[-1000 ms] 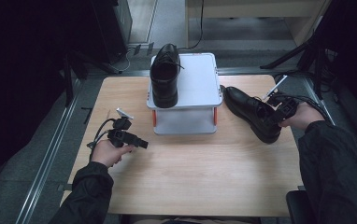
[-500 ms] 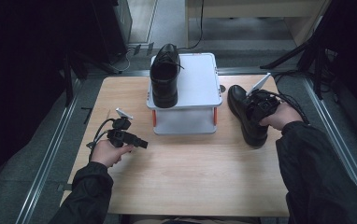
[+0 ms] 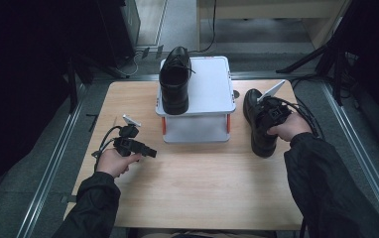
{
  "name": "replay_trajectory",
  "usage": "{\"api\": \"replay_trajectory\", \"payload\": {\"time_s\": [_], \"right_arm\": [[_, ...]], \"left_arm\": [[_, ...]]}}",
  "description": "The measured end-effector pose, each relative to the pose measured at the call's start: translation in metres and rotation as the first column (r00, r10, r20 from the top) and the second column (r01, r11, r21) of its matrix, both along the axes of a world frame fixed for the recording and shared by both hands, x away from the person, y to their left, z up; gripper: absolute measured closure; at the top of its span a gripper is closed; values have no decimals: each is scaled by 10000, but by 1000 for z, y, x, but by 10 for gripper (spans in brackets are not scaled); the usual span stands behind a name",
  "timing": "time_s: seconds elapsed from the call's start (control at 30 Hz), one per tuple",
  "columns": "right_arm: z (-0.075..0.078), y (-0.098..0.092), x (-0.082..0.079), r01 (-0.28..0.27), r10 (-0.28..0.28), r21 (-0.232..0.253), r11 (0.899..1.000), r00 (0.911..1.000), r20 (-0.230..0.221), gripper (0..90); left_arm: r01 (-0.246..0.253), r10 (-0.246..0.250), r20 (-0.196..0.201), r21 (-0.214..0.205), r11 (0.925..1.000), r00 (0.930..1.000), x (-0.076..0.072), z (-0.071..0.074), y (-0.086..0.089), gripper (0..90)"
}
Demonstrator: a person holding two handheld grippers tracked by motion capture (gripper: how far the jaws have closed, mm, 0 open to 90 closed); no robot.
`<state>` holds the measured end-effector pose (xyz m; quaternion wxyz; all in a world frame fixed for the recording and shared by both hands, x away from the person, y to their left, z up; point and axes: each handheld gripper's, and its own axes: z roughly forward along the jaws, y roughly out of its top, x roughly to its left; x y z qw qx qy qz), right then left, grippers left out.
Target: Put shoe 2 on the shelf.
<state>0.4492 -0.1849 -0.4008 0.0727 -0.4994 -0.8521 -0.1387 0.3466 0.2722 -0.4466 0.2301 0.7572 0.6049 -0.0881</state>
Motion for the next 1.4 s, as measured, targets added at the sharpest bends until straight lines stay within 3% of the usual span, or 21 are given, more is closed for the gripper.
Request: {"api": "replay_trajectory", "payload": {"time_s": [0.1,0.2,0.23,0.27,0.4,0.63,0.67,0.7,0.73,0.9,0.97,1.17,1.3,1.4], "right_arm": [[4,-2,0,113,-113,167,9998,9999,31,768],[22,-14,3,389,-397,330,9987,9989,254,768],[22,-14,3,389,-397,330,9987,9989,254,768],[32,-22,6,603,-616,379,9975,9975,347,768],[37,-40,14,1217,-1225,275,9922,9920,306,762],[21,-60,25,2029,-2030,-68,9792,9791,-126,751],[13,-62,28,2215,-2215,-47,9752,9749,-243,748],[13,-62,28,2215,-2215,-47,9752,9749,-243,748],[3,-63,32,2382,-2383,-77,9712,9701,-465,748],[-12,-58,36,2583,-2590,-196,9659,9634,-687,748],[-24,-54,39,2703,-2736,-503,9615,9587,-773,746],[-33,-56,43,3099,-3112,-291,9503,9443,-1073,728],[-39,-46,42,2905,-2972,-879,9528,9518,-756,721],[-42,-43,42,3189,-3258,-895,9435,9423,-767,737]], "left_arm": [[15,-15,17,-27,10000,10000,0,0,0,478],[28,-28,26,-17,10000,10000,0,1,-1,477],[28,-28,26,-17,10000,10000,0,1,-1,477],[43,-43,6,4,10000,10000,0,0,-1,476],[82,-82,-9,37,10000,10000,0,0,-1,476],[182,-182,-50,39,9998,9998,1,-1,-2,476],[174,-175,-98,-127,9998,9998,1,-1,-1,476],[117,-121,-139,-268,9996,9998,1,-1,-1,476],[77,-80,-127,-239,9997,9999,2,-1,-1,477],[124,-125,-106,-68,9999,9999,1,-2,-1,477],[105,-105,-81,-53,9999,9999,1,-1,0,477],[173,-175,-145,-88,9998,9997,1,-3,-1,484],[290,-291,-116,-115,9995,9995,1,-3,-1,484],[304,-306,-114,-153,9994,9995,1,-3,0,485]]}}
